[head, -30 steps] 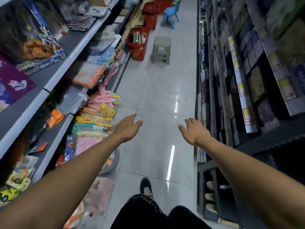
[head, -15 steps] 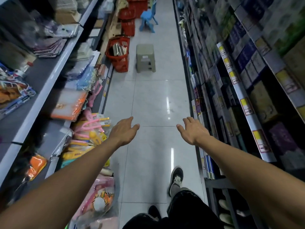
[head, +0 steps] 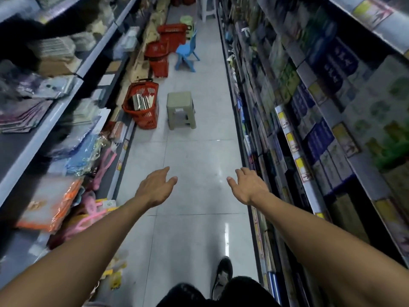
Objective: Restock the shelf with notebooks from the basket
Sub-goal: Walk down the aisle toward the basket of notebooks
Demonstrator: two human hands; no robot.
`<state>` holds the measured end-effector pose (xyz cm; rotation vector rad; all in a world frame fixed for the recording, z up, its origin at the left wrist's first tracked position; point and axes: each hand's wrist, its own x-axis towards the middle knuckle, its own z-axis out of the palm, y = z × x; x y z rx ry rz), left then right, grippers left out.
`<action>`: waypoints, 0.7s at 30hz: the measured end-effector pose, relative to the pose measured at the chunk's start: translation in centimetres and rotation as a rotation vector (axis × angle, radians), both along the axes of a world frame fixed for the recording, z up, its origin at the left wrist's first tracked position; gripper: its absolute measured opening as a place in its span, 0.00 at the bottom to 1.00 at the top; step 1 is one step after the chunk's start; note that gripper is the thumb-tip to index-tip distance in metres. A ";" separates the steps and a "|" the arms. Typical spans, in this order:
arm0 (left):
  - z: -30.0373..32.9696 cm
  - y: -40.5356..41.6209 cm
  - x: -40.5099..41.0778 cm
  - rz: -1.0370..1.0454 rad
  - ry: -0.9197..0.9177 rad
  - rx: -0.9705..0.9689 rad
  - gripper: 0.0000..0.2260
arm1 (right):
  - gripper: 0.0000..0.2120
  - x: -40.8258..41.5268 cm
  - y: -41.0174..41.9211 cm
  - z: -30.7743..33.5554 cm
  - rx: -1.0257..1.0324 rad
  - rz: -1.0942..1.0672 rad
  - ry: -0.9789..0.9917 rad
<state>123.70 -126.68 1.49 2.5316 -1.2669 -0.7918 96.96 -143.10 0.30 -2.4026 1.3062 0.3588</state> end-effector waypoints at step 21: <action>-2.0 -27.7 17.5 0.054 0.044 -0.014 0.30 | 0.34 19.2 -27.6 -2.2 0.019 0.030 0.027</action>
